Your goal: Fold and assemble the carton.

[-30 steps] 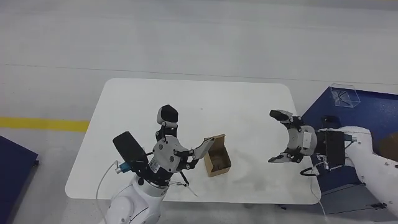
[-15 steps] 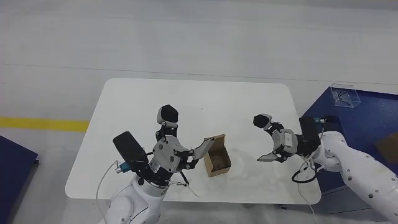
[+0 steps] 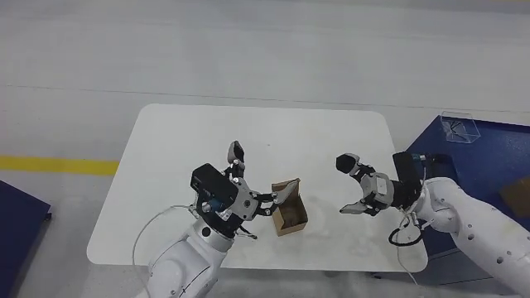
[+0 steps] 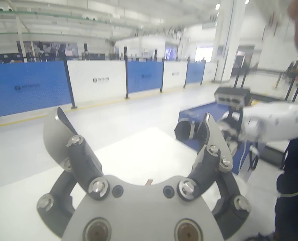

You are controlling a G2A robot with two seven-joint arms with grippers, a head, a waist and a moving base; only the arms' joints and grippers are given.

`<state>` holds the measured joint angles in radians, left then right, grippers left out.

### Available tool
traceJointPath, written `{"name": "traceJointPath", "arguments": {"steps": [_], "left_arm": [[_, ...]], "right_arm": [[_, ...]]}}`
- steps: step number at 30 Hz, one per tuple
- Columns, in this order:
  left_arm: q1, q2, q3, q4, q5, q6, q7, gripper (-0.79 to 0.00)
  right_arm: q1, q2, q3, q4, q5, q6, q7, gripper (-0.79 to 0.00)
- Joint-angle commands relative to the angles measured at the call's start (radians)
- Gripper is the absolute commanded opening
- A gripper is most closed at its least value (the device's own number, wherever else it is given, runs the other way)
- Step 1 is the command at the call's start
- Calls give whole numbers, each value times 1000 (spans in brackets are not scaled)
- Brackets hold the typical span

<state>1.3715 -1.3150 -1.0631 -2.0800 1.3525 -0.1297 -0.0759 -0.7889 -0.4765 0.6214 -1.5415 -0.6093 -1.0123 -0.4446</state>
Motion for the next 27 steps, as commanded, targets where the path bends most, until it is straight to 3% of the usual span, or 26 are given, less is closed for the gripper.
{"name": "traceJointPath", "arguments": {"steps": [1,7,12,19,21,22,23,25,27], "left_arm": [[-7,1,-2,-3,9,-3,-104,0],[-23,-4,-12,6,-72,44,-307,0],[-61,-20,10,49,-163,166,-408,0],[-61,-20,10,49,-163,166,-408,0],[-57,-20,11,60,-177,162,-412,0],[-59,-21,4,80,-196,166,-427,0],[-70,-20,2,114,-177,176,-463,0],[-102,-22,24,153,-117,189,-522,0],[-128,-24,56,195,-24,208,-572,0]], "right_arm": [[16,25,-15,-20,214,0,163,0],[109,77,-53,50,912,0,799,0],[186,49,-78,127,1521,98,1245,0],[192,45,-73,127,1565,83,1262,0],[162,36,-67,92,1796,133,1144,0],[145,32,-65,79,1915,187,1157,0],[150,32,-54,102,1923,225,1229,0],[172,32,-41,180,1786,277,1275,0],[181,24,-49,161,1642,360,1243,0]]}}
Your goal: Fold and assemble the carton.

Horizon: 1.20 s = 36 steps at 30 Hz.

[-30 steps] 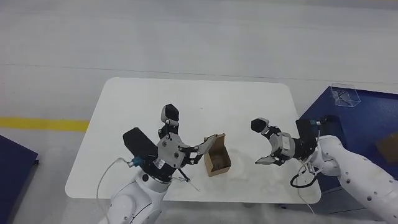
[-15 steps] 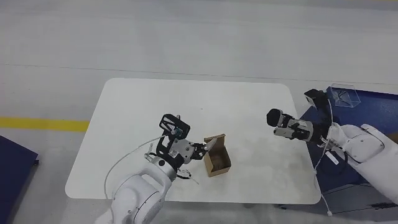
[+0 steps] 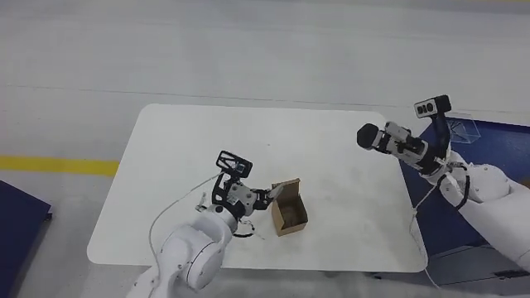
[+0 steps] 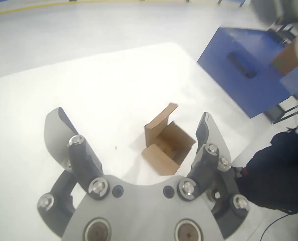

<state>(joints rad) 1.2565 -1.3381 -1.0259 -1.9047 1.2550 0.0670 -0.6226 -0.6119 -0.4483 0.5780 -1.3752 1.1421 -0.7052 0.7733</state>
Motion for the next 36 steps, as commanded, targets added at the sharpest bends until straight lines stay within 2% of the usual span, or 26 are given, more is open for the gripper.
{"name": "traceJointPath", "arguments": {"steps": [1,5,8,13,18,23,27,36], "left_arm": [[-21,-4,38,37,115,29,-40,0],[-42,-13,91,83,191,53,-84,0],[-39,-17,109,89,230,74,-89,0],[-10,-17,85,63,260,107,-74,0],[2,-14,91,83,340,64,-133,0],[-2,-20,112,111,360,41,-136,0],[-12,-29,127,136,339,39,-114,0],[-65,-57,169,218,295,58,-104,0]], "right_arm": [[9,-8,-16,-8,-189,124,35,0],[37,-34,-37,-3,-478,285,-43,0],[35,-60,-55,-13,-523,344,-54,0],[35,-60,-55,-13,-523,344,-54,0],[30,-72,-84,-82,-888,504,-140,0],[12,-102,-121,-138,-1058,613,-142,0],[5,-135,-141,-143,-1101,642,-134,0],[-4,-206,-168,-107,-1141,623,-121,0]]}}
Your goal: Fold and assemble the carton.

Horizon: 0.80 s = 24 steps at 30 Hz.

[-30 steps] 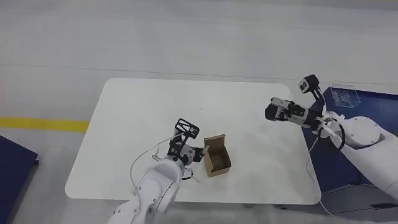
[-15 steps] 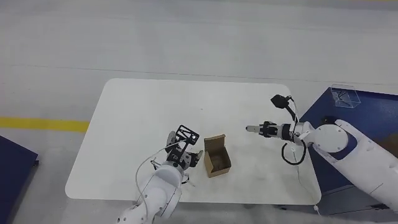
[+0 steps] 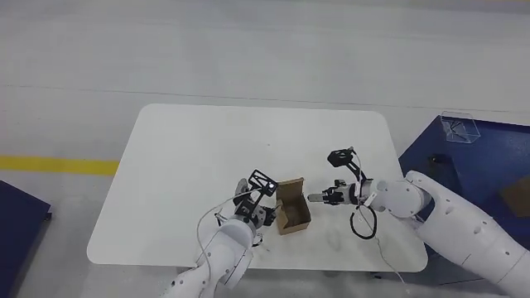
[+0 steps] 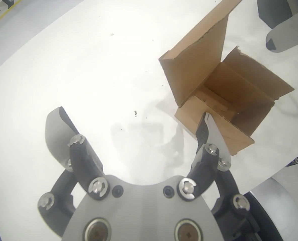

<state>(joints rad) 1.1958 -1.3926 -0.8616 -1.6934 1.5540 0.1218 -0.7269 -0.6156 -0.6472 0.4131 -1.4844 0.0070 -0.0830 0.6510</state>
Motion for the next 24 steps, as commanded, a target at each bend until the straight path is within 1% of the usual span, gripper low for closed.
{"name": "traceJointPath", "arguments": {"steps": [1,8,14,24], "left_arm": [[-9,-5,7,14,-2,6,-2,0],[-20,-18,16,25,7,26,5,0],[-27,-29,40,46,23,14,16,0],[-80,-61,82,144,33,44,1,0]], "right_arm": [[-1,-15,-5,9,-8,2,3,0],[3,-63,-12,62,-42,2,24,0],[5,-93,-2,97,-52,-11,42,0],[-6,-129,9,136,-101,-21,73,0]]}}
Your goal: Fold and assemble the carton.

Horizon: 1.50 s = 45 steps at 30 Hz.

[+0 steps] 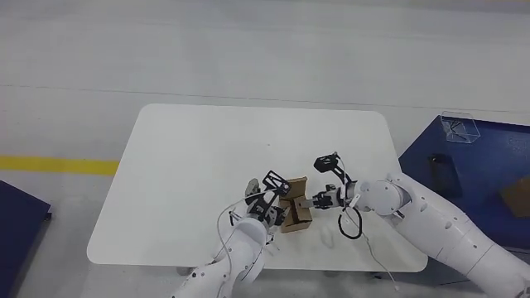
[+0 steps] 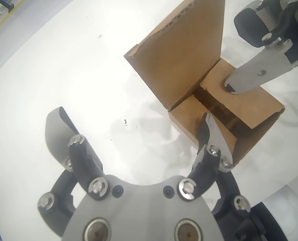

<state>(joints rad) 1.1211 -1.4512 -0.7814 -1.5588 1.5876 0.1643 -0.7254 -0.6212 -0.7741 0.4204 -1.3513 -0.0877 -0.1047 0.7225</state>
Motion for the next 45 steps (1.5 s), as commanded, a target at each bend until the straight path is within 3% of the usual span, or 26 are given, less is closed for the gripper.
{"name": "traceJointPath", "arguments": {"steps": [1,13,18,22,32,35,36,38,39,40,45], "left_arm": [[-9,-6,2,15,-6,3,-1,0],[-24,-24,-15,47,-46,-25,0,0],[-20,-25,-45,34,-86,-66,59,0],[-15,-18,-96,26,-170,-177,137,0],[-106,-7,-168,190,-360,-535,268,0],[-127,-6,-180,228,-424,-607,283,-237],[-130,-6,-184,237,-439,-621,283,-486],[-137,-5,-188,244,-449,-630,279,-594],[-137,-4,-188,246,-452,-632,279,-727],[-137,-4,-189,249,-461,-639,279,-785],[-132,-1,-200,254,-484,-642,297,-785]], "right_arm": [[-2,-5,4,6,-13,1,0,0],[-17,-27,47,22,-58,3,15,0],[-24,-19,99,21,-38,-23,21,0],[-41,1,163,10,-6,-52,23,0],[-169,91,373,-74,26,-98,23,0],[-220,112,422,-116,25,-89,21,0],[-237,118,436,-129,23,-85,18,0],[-269,128,462,-156,21,-77,13,0],[-284,132,474,-168,19,-74,11,0],[-298,136,485,-178,20,-71,9,0],[-358,147,533,-213,52,-48,0,0]]}}
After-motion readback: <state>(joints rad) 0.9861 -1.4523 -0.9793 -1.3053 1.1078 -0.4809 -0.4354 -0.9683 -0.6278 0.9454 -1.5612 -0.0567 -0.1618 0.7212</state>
